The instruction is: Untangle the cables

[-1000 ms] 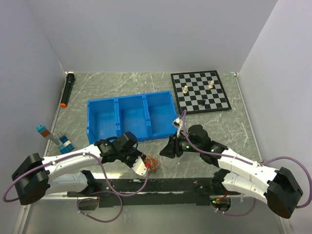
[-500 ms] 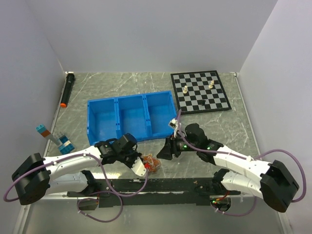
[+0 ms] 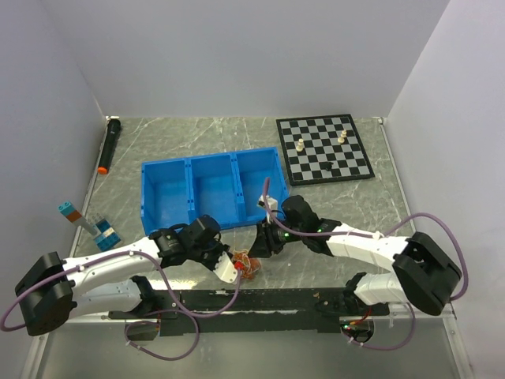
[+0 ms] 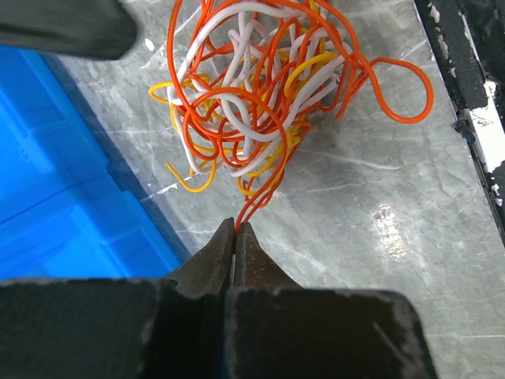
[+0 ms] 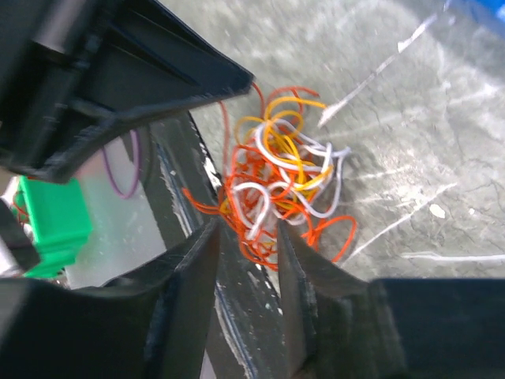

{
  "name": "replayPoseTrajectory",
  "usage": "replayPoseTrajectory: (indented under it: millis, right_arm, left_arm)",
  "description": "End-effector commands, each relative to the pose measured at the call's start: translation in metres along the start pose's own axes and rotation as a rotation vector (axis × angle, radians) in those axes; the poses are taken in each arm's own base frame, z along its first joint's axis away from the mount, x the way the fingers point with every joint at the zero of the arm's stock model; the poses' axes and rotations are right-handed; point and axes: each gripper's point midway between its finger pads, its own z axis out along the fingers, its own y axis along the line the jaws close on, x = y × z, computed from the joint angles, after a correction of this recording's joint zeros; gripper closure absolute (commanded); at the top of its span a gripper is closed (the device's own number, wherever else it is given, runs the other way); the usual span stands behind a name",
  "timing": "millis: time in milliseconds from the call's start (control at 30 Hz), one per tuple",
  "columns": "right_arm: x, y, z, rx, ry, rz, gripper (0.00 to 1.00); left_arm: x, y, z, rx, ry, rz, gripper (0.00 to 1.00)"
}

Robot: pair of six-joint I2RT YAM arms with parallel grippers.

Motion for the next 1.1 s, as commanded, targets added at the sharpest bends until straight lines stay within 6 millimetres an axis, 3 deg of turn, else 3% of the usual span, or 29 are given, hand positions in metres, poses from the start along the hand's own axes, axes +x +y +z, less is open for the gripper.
replayPoseTrajectory:
  millis: [0, 167, 567, 733, 833, 933, 1067]
  right_arm:
    - [-0.004, 0.006, 0.008, -0.027, 0.009, -0.043, 0.62]
    - [0.003, 0.003, 0.008, -0.024, 0.011, -0.027, 0.7]
    - [0.022, -0.003, 0.013, -0.01, 0.051, -0.012, 0.71]
    - [0.019, -0.004, 0.01, 0.006, 0.026, -0.018, 0.92]
    - [0.013, 0.001, 0.002, 0.016, 0.003, -0.034, 0.94]
    - [0.009, 0.009, -0.008, 0.019, -0.013, -0.054, 0.93]
    - [0.01, 0.008, -0.023, 0.067, -0.036, -0.058, 0.92]
  left_arm:
    - [-0.005, 0.004, -0.002, -0.027, -0.015, -0.004, 0.99]
    - [-0.007, 0.003, 0.001, -0.024, -0.014, -0.019, 0.99]
    - [-0.007, -0.003, 0.003, -0.006, -0.003, -0.032, 0.99]
    - [-0.004, -0.005, 0.003, -0.005, 0.006, -0.034, 0.99]
    - [-0.004, -0.005, 0.001, -0.014, 0.01, -0.041, 0.99]
    - [-0.007, -0.002, -0.005, -0.027, 0.008, -0.072, 0.99]
    - [-0.021, 0.015, -0.034, -0.056, 0.012, -0.155, 0.99]
